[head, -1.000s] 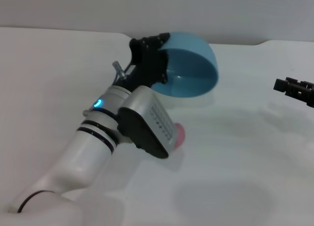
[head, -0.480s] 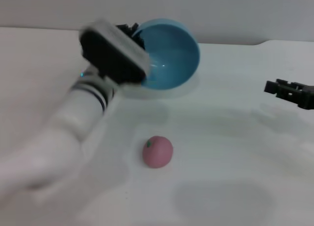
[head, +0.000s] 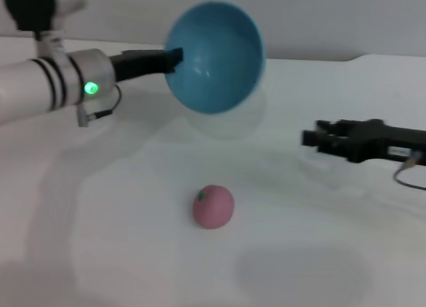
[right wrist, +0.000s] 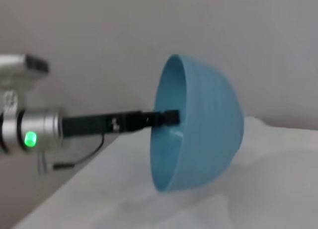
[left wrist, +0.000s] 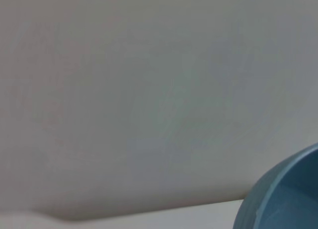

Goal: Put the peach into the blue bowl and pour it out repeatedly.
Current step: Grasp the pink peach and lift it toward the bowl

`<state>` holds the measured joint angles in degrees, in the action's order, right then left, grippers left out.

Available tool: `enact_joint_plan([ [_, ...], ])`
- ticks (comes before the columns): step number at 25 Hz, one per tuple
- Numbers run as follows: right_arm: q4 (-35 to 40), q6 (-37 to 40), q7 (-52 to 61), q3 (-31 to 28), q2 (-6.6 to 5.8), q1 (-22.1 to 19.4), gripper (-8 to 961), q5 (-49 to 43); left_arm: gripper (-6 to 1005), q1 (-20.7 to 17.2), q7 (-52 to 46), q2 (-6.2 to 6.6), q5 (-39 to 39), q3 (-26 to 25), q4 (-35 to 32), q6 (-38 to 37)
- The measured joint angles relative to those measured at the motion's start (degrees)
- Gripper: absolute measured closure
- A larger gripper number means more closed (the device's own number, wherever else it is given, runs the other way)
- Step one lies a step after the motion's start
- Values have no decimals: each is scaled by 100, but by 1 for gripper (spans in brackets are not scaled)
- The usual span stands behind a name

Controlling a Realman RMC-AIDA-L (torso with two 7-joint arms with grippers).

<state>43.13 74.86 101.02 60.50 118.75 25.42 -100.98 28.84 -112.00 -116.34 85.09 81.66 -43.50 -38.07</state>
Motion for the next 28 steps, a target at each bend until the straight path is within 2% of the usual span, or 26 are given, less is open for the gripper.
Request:
enact_joint_plan([
  [2,-32,-176,-165,423,9,129,445,0,999,46,-313,117,0,-212,160,-277],
  [5,-133,-666,-155,1170,13,397,446,2,1000,2,-934,301,221,-265,167,-464],
  [8,-378,-1051,-118,1787,16,733,446,24,1000,-18,-1788,390,1080,-474,123,-716],
  [10,-587,-1239,-110,2126,31,1012,446,47,1000,-4,-2446,420,1940,-752,75,-1067],
  [14,-850,-1505,-76,2656,67,1395,446,101,999,-8,-3162,406,3252,-1327,-209,-1776],
  [17,-922,-1648,-63,3074,76,1525,446,355,999,-89,-3410,356,3808,-1618,-488,-2101],
  [23,-1001,-2132,-61,4050,84,1565,446,947,999,-197,-3497,241,4119,-1859,-787,-2345],
  [28,-1067,-2655,-59,4748,95,1493,446,1353,1000,-155,-3499,206,4137,-1851,-792,-2356],
])
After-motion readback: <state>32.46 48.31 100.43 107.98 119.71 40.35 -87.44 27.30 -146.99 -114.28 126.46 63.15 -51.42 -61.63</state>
